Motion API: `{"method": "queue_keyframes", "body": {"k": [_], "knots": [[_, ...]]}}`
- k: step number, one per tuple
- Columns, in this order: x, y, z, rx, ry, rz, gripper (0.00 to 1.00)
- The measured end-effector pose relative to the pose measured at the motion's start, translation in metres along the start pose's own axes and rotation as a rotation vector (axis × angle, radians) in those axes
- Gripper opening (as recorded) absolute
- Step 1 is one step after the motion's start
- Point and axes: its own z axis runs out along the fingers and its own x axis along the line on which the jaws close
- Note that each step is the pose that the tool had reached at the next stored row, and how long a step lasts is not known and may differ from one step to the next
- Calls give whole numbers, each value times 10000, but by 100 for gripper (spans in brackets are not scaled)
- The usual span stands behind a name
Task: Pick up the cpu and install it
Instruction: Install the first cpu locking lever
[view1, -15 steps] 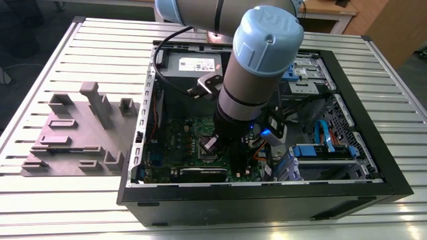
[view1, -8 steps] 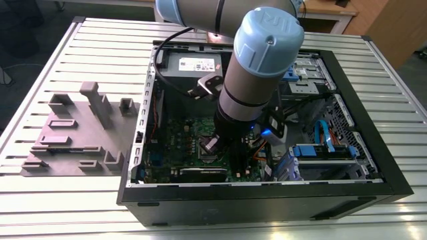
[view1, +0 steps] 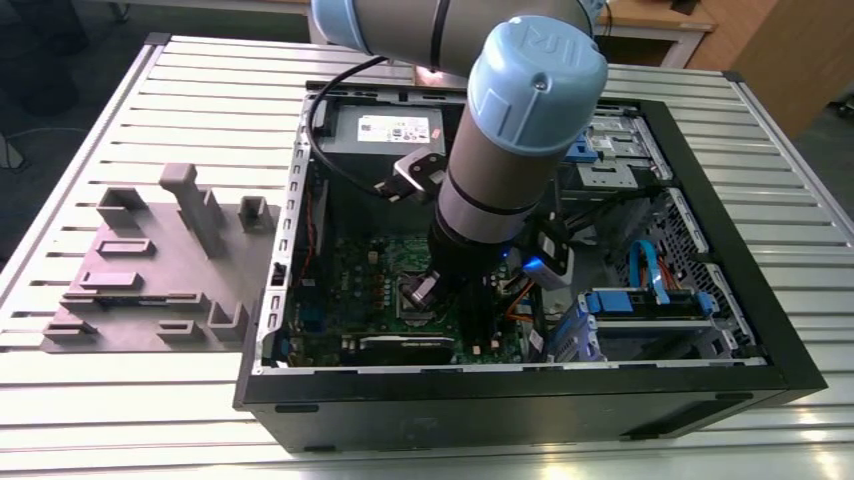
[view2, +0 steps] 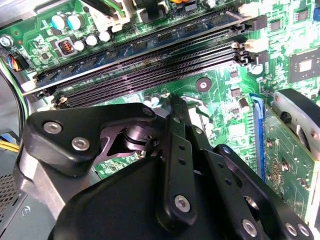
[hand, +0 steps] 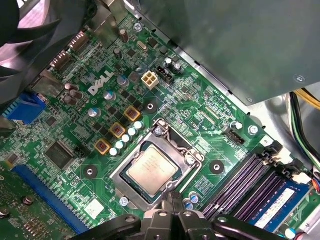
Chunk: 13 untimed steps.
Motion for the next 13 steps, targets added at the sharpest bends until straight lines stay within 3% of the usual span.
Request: {"method": "queue_keyframes", "body": {"k": [13], "knots": [[-27, -20, 17, -11, -15, -25, 10]]}}
